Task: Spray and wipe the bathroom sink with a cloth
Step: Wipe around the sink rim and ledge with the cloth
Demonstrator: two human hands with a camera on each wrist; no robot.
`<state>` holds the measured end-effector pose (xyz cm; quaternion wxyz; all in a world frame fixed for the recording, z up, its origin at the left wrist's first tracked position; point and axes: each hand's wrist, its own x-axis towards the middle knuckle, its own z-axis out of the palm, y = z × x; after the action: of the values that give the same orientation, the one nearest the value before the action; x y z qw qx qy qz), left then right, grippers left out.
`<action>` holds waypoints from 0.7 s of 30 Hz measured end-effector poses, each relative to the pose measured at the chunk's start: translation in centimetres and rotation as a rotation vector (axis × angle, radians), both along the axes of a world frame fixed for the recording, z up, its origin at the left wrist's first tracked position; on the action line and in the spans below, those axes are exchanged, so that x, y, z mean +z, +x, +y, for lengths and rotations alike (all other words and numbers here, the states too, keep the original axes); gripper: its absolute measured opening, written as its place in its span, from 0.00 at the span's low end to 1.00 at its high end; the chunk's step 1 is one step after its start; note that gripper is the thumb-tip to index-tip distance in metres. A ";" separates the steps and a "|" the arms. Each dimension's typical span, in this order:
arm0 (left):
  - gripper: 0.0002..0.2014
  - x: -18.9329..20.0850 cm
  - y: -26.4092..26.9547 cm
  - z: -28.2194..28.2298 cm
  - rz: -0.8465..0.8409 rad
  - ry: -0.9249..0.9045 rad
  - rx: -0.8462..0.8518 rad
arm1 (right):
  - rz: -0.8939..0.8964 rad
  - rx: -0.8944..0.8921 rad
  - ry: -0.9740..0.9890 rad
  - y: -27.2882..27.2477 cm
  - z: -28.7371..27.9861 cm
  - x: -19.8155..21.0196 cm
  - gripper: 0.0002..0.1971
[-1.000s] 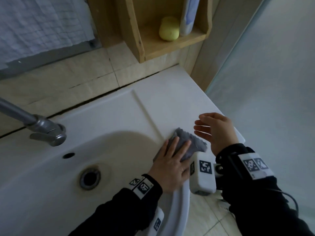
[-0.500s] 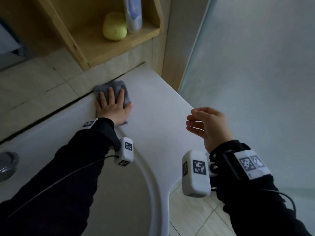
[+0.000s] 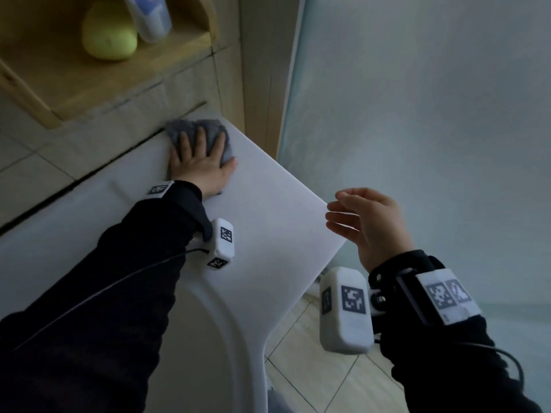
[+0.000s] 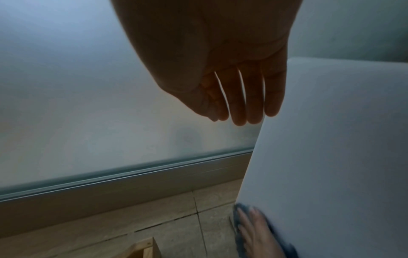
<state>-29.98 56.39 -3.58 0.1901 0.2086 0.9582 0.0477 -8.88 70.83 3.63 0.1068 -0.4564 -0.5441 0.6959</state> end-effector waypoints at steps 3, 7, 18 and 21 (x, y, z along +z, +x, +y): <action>0.31 -0.1 3.5 3.0 -0.009 0.007 -0.167 | -0.005 -0.017 -0.008 0.5 0.3 -0.1 0.05; 0.31 -0.2 9.7 5.8 -0.029 0.022 -0.392 | 0.002 -0.038 -0.017 0.8 0.4 0.3 0.05; 0.31 -0.8 19.9 2.9 0.021 -0.015 -0.776 | 0.022 -0.010 0.004 0.9 -1.4 2.3 0.05; 0.35 -0.4 20.4 0.7 -0.004 0.053 -0.802 | 0.029 0.017 0.000 0.7 -2.5 2.5 0.06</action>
<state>-9.54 57.11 -3.95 0.1901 0.5708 0.7988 -0.0053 -8.18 68.29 6.15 0.1088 -0.4417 -0.5461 0.7034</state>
